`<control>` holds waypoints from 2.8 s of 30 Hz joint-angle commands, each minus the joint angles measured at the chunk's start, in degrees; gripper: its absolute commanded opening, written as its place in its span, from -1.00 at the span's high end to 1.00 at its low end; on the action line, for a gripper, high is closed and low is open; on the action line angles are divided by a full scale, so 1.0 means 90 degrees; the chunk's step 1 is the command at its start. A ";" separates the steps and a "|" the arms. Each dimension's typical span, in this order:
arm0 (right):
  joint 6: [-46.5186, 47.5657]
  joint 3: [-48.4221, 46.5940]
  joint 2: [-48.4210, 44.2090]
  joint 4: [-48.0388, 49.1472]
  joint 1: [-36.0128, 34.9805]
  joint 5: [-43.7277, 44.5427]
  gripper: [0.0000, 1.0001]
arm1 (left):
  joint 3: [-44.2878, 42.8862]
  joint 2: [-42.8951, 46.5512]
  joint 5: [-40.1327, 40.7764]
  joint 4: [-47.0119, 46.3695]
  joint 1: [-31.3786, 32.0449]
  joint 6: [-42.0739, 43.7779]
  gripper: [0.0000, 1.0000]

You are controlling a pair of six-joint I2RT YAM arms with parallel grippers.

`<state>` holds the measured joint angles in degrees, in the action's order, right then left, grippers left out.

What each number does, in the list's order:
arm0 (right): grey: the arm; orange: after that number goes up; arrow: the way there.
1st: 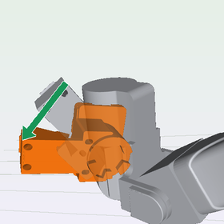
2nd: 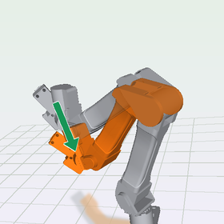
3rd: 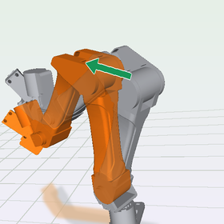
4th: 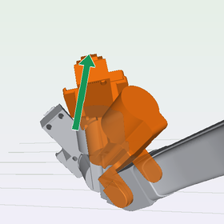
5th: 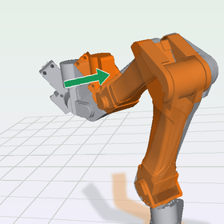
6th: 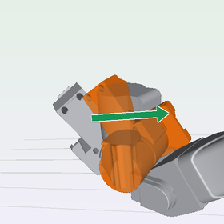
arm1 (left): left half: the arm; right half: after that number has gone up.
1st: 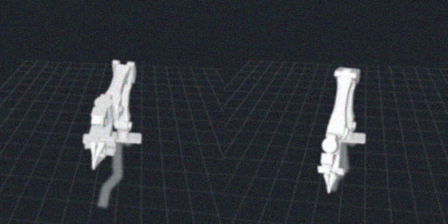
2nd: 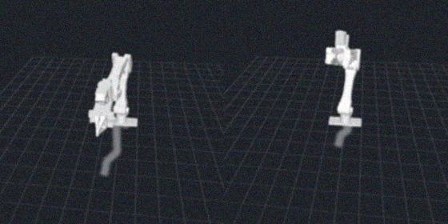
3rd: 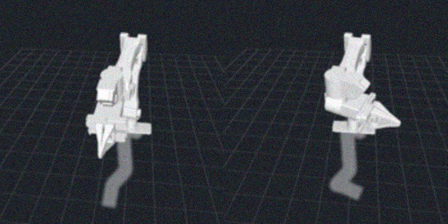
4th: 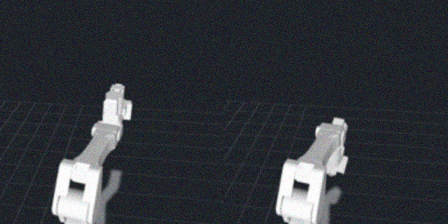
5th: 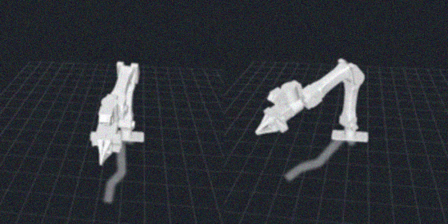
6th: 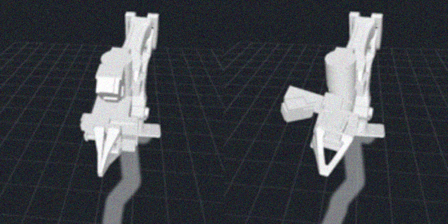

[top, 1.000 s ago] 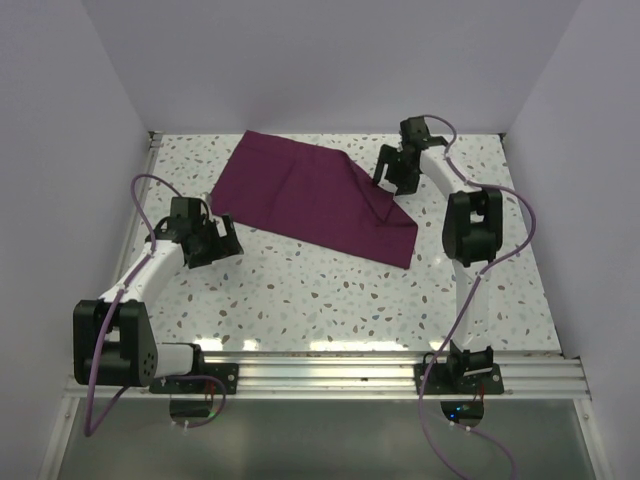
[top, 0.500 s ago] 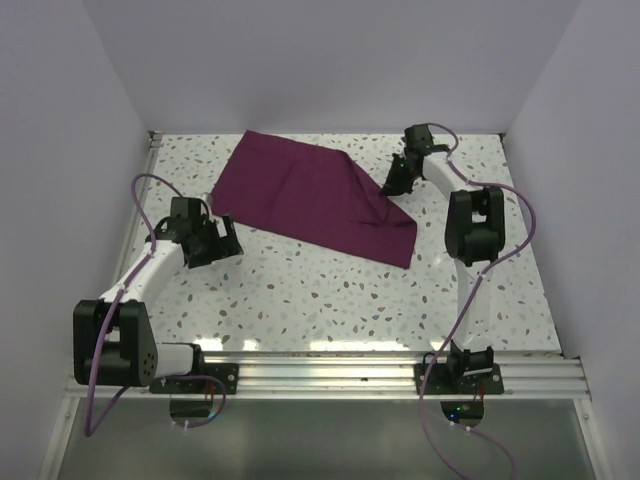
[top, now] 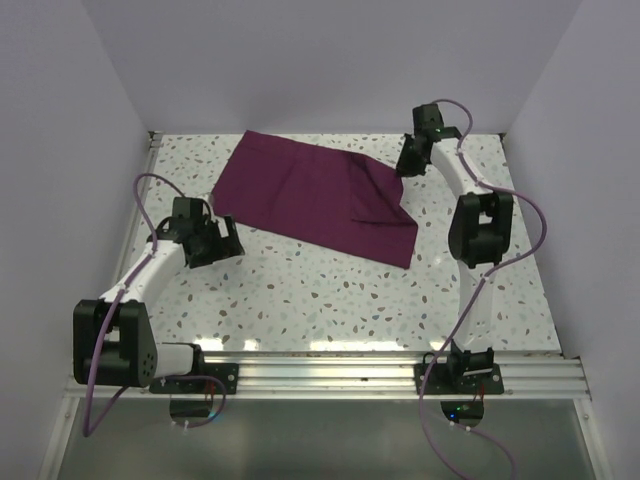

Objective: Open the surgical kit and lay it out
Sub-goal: Open the surgical kit at the center of the board.

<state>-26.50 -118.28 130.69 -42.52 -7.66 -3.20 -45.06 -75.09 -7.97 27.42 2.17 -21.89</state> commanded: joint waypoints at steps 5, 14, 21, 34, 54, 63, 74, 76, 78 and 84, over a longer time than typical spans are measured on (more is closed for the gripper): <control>0.0152 -0.0353 -0.0147 -0.0421 0.0284 0.2169 1.00 | 0.0114 0.0091 0.0084 -0.0127 0.0139 0.0069 -0.93; 0.0288 -0.0939 0.0527 -0.0197 0.0578 0.2533 -0.97 | 0.0124 0.0092 0.0104 -0.0088 0.0325 0.0059 -0.93; 0.0211 0.1302 -0.1140 0.1099 0.0568 0.1784 -0.97 | 0.0124 -0.0006 0.0162 -0.0136 0.0393 0.0030 -0.93; -0.0024 0.3006 -0.2296 0.2010 -0.0955 0.0375 -0.87 | 0.0124 -0.0016 0.0290 -0.0176 0.0423 0.0001 -0.93; 0.0181 0.1394 -0.0713 0.0721 -0.2107 0.1097 -0.25 | 0.0133 0.0404 0.0446 -0.0195 0.0422 -0.0039 -0.95; 0.0259 0.1257 -0.0527 0.0350 -0.2205 0.1625 -0.09 | 0.0133 0.0355 0.0387 -0.0195 0.0422 -0.0019 -0.96; 0.0220 0.1277 -0.0479 0.0183 -0.2205 0.2006 0.16 | 0.0114 0.0316 0.0358 -0.0195 0.0422 0.0020 -0.96; 0.0201 0.1296 -0.0459 0.0193 -0.2215 0.1987 0.20 | 0.0114 0.0306 0.0348 -0.0195 0.0422 0.0020 -0.96; 0.0191 0.1296 -0.0401 0.0193 -0.2215 0.1987 0.22 | 0.0114 0.0297 0.0338 -0.0185 0.0422 0.0030 -0.96; 0.0201 0.1267 -0.0322 0.0155 -0.2215 0.1987 0.26 | 0.0104 0.0287 0.0338 -0.0176 0.0422 0.0030 -0.96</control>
<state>-24.49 -104.92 127.42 -40.34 -27.64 13.08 -44.14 -72.73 -4.45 27.31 5.72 -21.91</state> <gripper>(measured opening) 0.371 0.980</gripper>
